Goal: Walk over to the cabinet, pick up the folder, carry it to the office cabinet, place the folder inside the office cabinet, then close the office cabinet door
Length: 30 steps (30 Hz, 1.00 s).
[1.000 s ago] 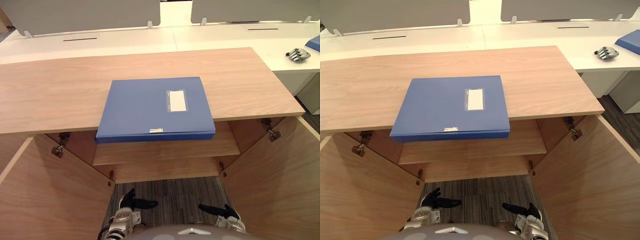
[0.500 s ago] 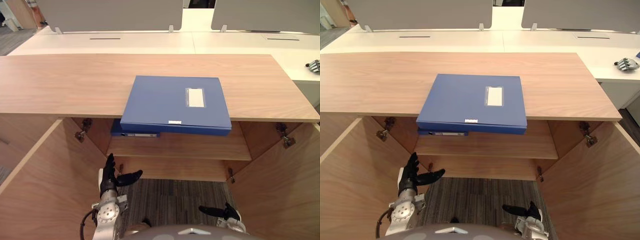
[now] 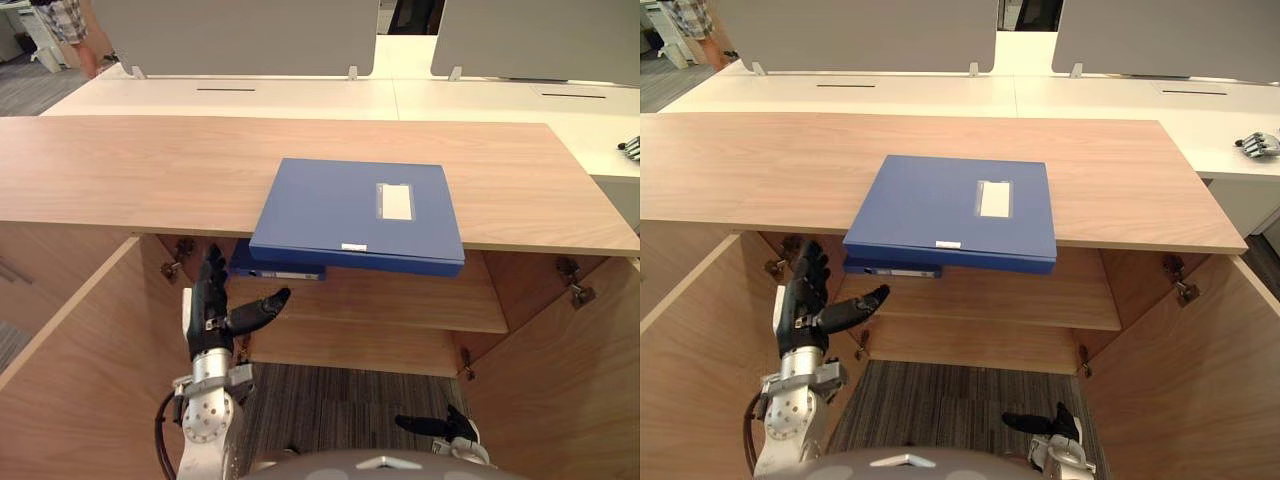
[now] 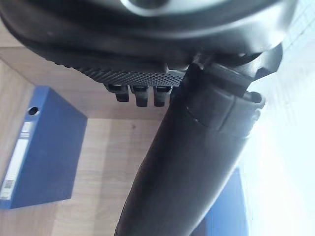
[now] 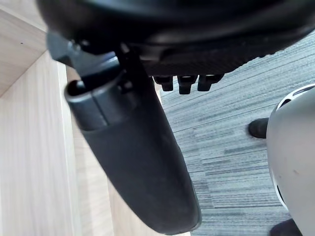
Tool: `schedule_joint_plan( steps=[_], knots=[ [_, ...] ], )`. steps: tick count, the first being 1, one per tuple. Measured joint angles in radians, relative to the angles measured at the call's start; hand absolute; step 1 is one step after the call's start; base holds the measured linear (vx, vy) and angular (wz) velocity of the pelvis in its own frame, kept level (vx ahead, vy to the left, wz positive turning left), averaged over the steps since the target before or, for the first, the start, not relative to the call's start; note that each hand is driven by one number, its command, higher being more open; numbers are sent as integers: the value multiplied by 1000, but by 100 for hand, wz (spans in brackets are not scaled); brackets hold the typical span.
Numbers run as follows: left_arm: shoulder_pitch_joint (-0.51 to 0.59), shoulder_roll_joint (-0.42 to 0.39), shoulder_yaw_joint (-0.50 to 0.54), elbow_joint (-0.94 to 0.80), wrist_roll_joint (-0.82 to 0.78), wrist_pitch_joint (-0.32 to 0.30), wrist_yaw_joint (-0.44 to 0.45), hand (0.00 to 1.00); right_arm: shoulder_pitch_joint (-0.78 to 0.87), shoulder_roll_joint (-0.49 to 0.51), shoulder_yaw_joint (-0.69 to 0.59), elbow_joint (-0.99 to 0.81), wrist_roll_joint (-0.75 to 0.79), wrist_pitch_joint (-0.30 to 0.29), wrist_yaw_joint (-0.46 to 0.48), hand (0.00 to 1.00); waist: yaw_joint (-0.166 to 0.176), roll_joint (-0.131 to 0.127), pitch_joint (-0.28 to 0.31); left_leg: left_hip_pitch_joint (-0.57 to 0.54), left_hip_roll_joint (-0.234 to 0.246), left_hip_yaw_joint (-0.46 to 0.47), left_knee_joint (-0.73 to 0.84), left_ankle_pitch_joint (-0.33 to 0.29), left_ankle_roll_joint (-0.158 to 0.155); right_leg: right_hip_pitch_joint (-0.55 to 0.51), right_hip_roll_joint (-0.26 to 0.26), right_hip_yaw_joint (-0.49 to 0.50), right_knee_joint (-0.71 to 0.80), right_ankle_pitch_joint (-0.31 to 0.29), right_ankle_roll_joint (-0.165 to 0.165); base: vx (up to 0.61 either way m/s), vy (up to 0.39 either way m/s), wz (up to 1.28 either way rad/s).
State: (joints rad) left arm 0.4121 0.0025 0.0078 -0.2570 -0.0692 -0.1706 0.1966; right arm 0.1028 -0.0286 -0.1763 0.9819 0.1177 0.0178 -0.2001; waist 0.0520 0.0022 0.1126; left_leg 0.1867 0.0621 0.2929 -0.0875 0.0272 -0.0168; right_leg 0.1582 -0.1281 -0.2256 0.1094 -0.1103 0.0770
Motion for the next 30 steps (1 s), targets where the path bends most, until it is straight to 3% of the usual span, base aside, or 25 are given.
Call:
schedule_joint_plan(
  steps=[12, 25, 30],
  knots=[
    [17, 2, 59, -115, 29, -4, 38, 100, -11, -14, -4, 64, -3, 0, 5, 100, 1, 13, -43, 5, 3, -33, 0, 1, -2, 24, 12, 10, -10, -7, -3, -16, -19, 4],
    [14, 135, 75, -188, 155, -5, 32, 100, -25, -32, -4, 107, -6, 0, 24, 100, -4, 25, -64, 21, 8, -33, 0, 0, -7, 36, 23, 39, -27, -6, -4, -5, -14, -1],
    [7, 194, 36, -193, 156, -10, -2, 100, -30, -49, -4, 125, -8, 3, 27, 100, -6, 31, -68, 23, 8, -29, 0, -1, -7, 34, 24, 49, -28, -6, -4, -9, -5, -2]
  ],
)
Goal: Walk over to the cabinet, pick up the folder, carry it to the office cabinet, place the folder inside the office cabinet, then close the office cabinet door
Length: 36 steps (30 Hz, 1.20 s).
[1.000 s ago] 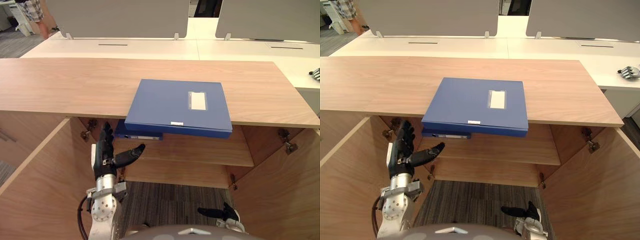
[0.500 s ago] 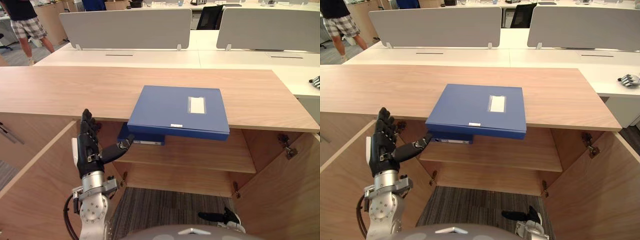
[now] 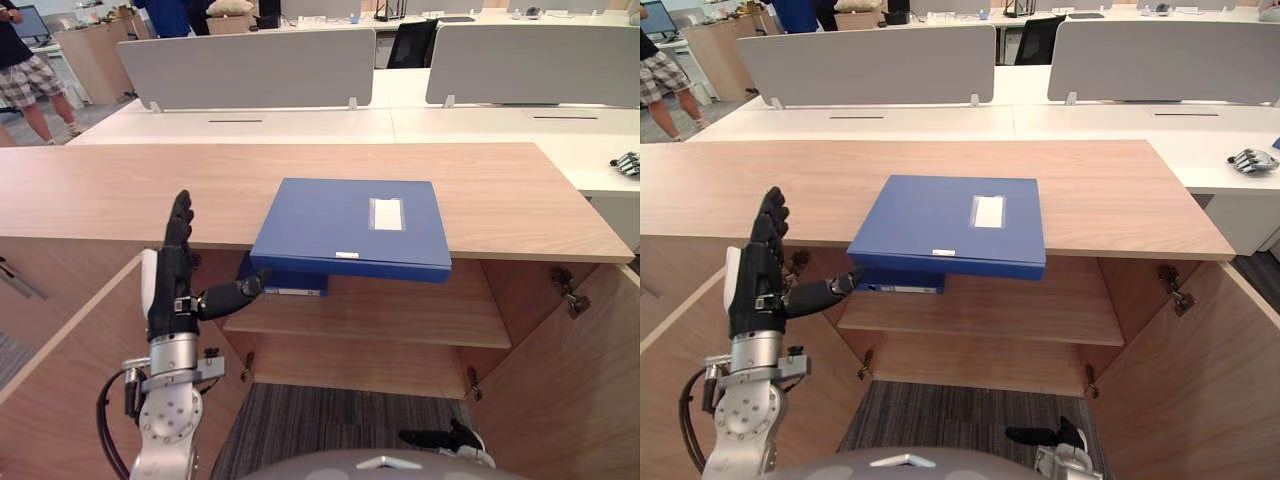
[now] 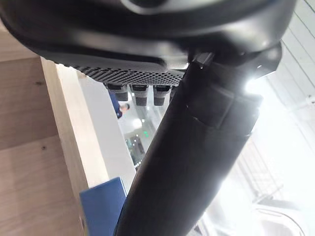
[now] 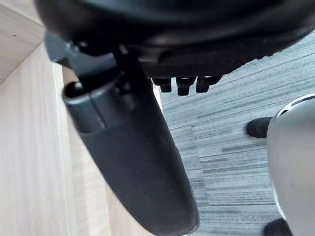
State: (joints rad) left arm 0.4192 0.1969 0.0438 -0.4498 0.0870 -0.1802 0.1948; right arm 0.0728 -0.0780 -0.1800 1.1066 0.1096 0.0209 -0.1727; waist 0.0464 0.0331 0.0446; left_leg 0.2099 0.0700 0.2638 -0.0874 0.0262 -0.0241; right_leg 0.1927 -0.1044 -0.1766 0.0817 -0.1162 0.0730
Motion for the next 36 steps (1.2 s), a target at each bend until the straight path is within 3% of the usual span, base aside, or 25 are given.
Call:
schedule_joint_plan(
  steps=[8, 16, 27, 36],
  knots=[
    [-83, 115, -71, 1, -37, -10, -70, 100, 8, -27, -2, 6, -31, 4, 20, 100, -15, 7, -10, 18, 3, 28, 0, -11, -8, -2, 4, 38, -2, 1, -1, -10, -8, -14],
    [-157, 173, -89, 1, -33, -32, -72, 100, 17, -45, -2, 27, -34, 14, 20, 100, -26, 8, -10, 26, 2, 26, 0, -18, -4, -4, 5, 59, -2, 2, -1, -6, -13, -8],
    [-209, 275, -210, 1, 2, -39, -114, 100, 30, -48, 2, 29, -40, 18, 22, 100, -36, 5, -10, 30, 2, 26, 7, -28, -5, -5, 5, 69, -2, 2, -1, -23, -12, -2],
    [-264, 312, -281, 2, 6, -44, -142, 100, 29, -49, 4, 40, -52, 20, 34, 100, -54, 3, -11, 30, 2, 28, 16, -39, -5, -7, 5, 83, -4, 2, 0, -17, -13, -4]
  ],
)
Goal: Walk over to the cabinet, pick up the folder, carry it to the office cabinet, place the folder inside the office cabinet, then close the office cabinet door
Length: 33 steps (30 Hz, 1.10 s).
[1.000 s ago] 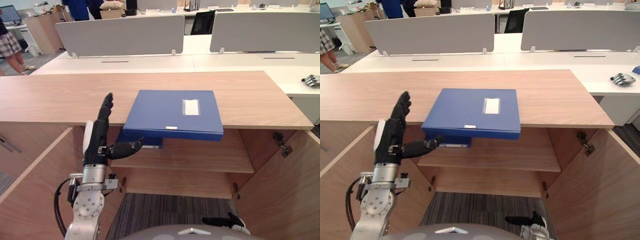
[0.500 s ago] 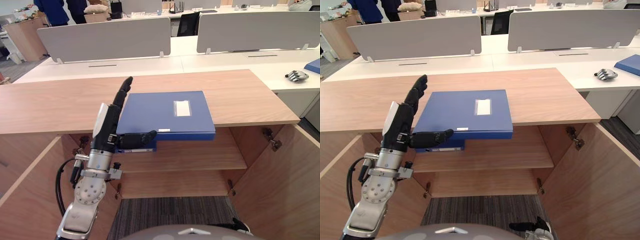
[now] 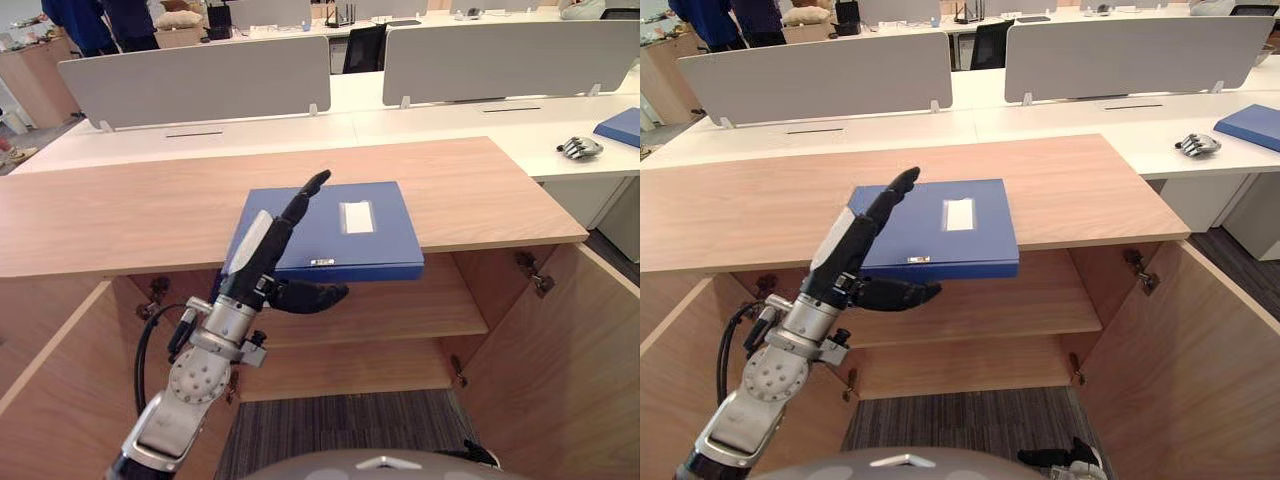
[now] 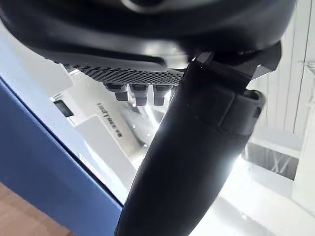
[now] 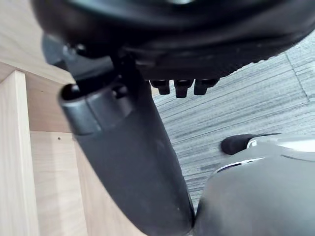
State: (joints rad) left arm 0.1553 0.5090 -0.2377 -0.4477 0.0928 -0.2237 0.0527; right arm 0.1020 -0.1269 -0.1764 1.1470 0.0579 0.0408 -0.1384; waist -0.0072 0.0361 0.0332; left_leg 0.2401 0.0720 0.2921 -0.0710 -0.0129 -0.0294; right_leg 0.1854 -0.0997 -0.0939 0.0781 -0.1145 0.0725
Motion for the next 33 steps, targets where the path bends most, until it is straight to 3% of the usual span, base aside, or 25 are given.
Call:
schedule_joint_plan(
  steps=[16, 24, 29, 33],
  knots=[
    [-26, 16, -99, 26, 267, -9, 5, 100, 1, 3, 1, 7, 0, 0, -3, 100, -1, -10, -6, 0, -1, -1, 1, -3, 4, -3, -1, 6, 1, 0, 0, -21, -14, -1],
    [-27, 76, -139, 93, 393, -21, 10, 100, 1, 0, 7, 6, 0, 1, -3, 100, -6, -11, -7, 4, -8, -10, -15, -2, 4, -1, -4, -6, -11, 1, 1, 0, 0, 0],
    [-28, 70, -139, 100, 503, -24, 74, 100, 0, -1, 34, 6, 1, 1, -7, 100, -8, -17, -3, 3, -10, -27, -16, -2, 4, 14, -5, -18, -32, 9, -3, -5, -22, 5],
    [-28, 15, -133, 132, 595, -4, 125, 100, 0, 0, 40, 6, 1, 1, -16, 100, -9, -21, 3, 9, -11, -33, -17, -3, 4, 28, -6, -26, -42, 11, -6, -25, -32, 4]
  ],
)
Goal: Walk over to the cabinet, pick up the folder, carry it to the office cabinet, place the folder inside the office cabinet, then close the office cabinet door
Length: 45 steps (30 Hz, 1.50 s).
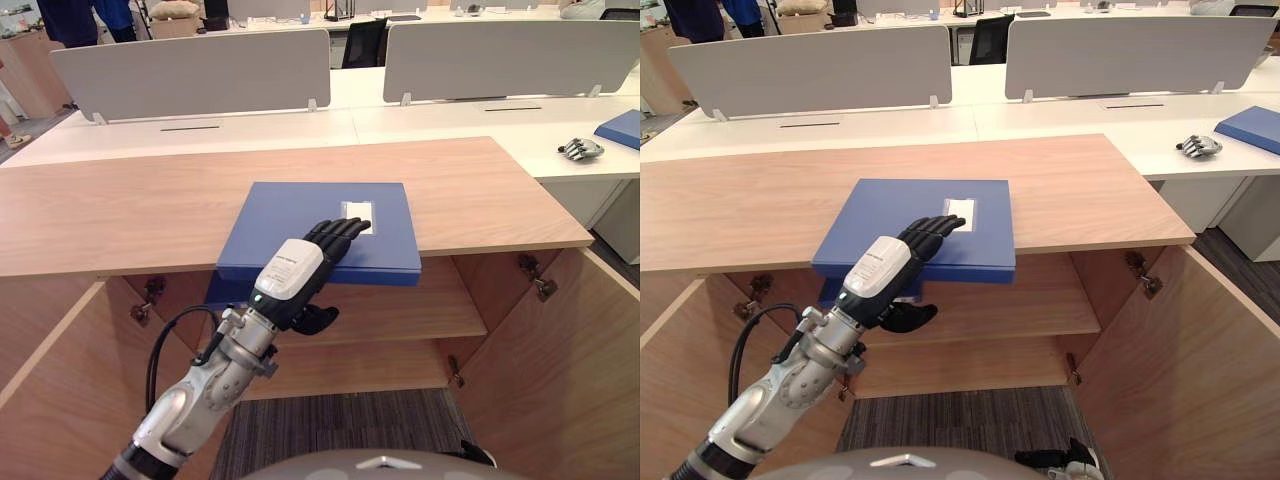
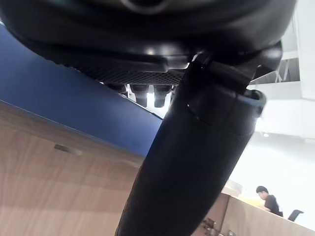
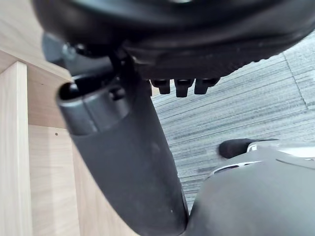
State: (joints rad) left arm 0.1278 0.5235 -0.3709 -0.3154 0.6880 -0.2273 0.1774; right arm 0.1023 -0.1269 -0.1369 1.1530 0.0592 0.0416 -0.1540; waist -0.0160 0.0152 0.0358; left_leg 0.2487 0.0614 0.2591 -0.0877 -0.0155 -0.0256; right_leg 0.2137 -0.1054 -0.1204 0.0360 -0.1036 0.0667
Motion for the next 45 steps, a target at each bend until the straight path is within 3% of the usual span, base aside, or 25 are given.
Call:
schedule_joint_plan(
  steps=[17, 18, 24, 32, 35, 45],
  knots=[
    [47, -143, 54, 7, 72, 21, 67, 100, -2, -2, 1, 0, 1, 1, -1, 100, -5, 2, 22, -1, 1, -8, -1, -1, -1, 15, 1, -11, -22, 3, 4, -15, -20, 2],
    [50, -149, 58, 7, 73, 21, 68, 0, -1, -2, 1, 0, 1, 1, -1, 100, -7, 2, 22, 0, 1, -8, -1, -1, -2, 15, 1, -11, -22, 3, 4, 0, 0, 0],
    [63, -161, 85, 7, 112, 56, 81, 0, -1, -5, 1, 0, 1, 1, 0, 100, -12, 5, 25, 0, 1, -7, -1, -1, -2, 15, 1, -10, -22, 5, 3, -17, -11, 0],
    [50, -186, 123, 0, 149, 55, 150, 0, -1, -5, 1, 0, 1, 2, 0, 100, -15, 5, 25, 1, 2, -6, -1, -1, -2, 16, 2, -9, -23, 6, 3, -4, -3, 0],
    [51, -229, 149, -2, 130, 73, 152, 0, -1, -4, 1, 0, 1, 2, 0, 100, -16, 4, 26, 1, 2, -6, -1, -1, -2, 16, 2, -9, -24, 7, 3, 0, 0, 0],
    [52, -260, 162, -11, 40, 85, 151, 0, 1, 2, 6, -6, 28, -2, -11, 100, -15, 5, 24, -2, 3, 6, -1, -1, -2, 12, 3, 3, -32, 17, 5, 0, 0, -2]
  ],
)
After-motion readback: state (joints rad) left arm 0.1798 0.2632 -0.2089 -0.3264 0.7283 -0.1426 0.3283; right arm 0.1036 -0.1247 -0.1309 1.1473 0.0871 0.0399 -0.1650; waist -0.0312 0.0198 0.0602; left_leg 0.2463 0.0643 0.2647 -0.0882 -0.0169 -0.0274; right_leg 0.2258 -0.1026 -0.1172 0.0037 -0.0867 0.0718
